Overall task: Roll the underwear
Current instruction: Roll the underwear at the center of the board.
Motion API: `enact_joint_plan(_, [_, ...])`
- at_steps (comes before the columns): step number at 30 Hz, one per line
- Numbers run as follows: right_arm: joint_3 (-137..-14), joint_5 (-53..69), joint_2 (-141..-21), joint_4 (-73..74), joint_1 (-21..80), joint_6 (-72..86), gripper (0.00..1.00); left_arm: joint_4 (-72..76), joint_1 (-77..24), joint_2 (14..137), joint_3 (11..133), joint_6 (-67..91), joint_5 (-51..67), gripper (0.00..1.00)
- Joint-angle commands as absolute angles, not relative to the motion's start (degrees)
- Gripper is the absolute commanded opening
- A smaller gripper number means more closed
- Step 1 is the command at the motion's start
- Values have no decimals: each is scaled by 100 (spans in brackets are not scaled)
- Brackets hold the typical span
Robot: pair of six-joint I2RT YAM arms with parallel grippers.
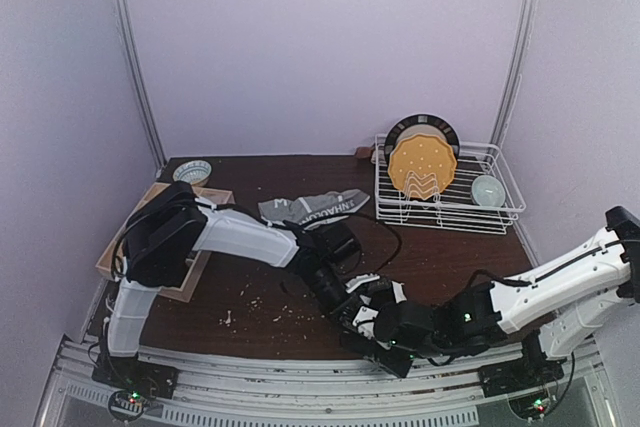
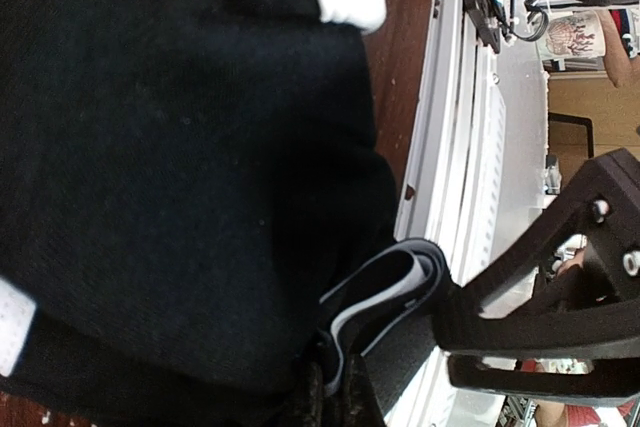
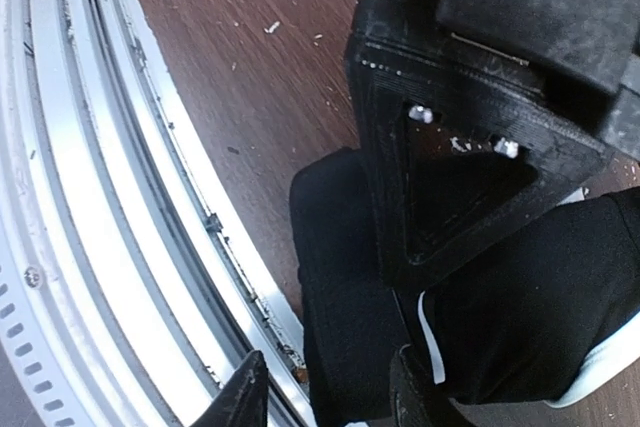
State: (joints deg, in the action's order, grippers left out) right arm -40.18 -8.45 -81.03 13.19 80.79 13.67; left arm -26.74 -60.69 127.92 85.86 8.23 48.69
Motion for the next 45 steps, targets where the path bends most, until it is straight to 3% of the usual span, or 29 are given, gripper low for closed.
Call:
enact_joint_plan(1, [-4195, -1070, -8351, 1609, 8104, 1372, 40, -3064, -6038, 13023, 8620, 800, 4659, 0])
enact_joint_plan(10, [-4169, -1143, -8805, 1877, 8126, 1681, 34, -3124, -6038, 13051, 8661, 800, 4675, 0])
enact_joint_plan(15, [-4115, -1263, -8964, 1969, 8126, 1971, 9, -3054, -6038, 12978, 8604, 879, 4690, 0])
enact_joint_plan(18, [-4049, -1093, -8895, 1866, 8113, 2056, 0, -2904, -6038, 12674, 8436, 1023, 4475, 0])
enact_joint_plan(21, [-3858, -747, -8594, 1553, 8079, 2143, 0, -2639, -6029, 12139, 8045, 1212, 4083, 36])
enact_joint_plan(24, [-3552, -281, -8170, 1163, 7958, 2269, 0, -2421, -6005, 11505, 7659, 1333, 3617, 64])
enact_joint_plan(29, [-3040, 575, -7729, 592, 7495, 2536, 0, -1761, -5992, 10307, 6739, 1546, 2601, 82])
enact_joint_plan(31, [-2832, 887, -7555, 243, 7298, 2681, 0, -1217, -6006, 9753, 6223, 1574, 2041, 96])
enact_joint_plan(38, [-2249, 2165, -7257, -725, 6415, 3216, 0, 2190, -6635, 7937, 3726, 660, -225, 98])
enact_joint_plan(45, [-1795, 3125, -7253, -1348, 5670, 3642, 0, 3765, -6682, 8198, 3214, -353, 993, 98])
